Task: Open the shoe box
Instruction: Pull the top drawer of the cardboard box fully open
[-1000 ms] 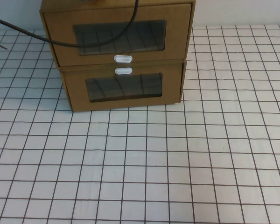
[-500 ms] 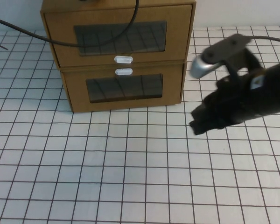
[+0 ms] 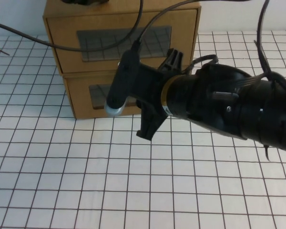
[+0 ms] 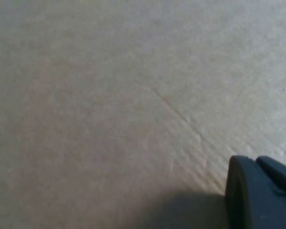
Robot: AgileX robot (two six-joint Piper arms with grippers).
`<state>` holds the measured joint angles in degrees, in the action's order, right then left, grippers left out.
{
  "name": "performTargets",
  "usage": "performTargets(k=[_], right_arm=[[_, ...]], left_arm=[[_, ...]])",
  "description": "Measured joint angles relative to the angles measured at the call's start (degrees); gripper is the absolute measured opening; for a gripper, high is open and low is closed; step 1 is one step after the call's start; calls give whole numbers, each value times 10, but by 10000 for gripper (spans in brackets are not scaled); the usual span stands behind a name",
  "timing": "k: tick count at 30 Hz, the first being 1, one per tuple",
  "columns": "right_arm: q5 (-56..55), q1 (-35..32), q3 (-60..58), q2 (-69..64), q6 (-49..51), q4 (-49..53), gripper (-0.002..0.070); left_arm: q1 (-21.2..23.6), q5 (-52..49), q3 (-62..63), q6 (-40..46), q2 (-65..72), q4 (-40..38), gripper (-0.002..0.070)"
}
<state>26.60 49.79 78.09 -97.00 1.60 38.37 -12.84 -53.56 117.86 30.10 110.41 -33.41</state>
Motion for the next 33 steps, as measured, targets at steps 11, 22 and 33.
performTargets(k=[11, 22, 33], right_arm=[[-39, 0, 86, -86, 1, 76, 266], [-35, -17, 127, -167, 1, 159, 256], [-19, -28, 132, -168, 21, 173, 256]], left_arm=[[0, -18, 1, -2, 0, 0, -2], [0, -28, 3, -6, 0, 0, -2], [0, -35, 4, -6, 0, -1, -2]])
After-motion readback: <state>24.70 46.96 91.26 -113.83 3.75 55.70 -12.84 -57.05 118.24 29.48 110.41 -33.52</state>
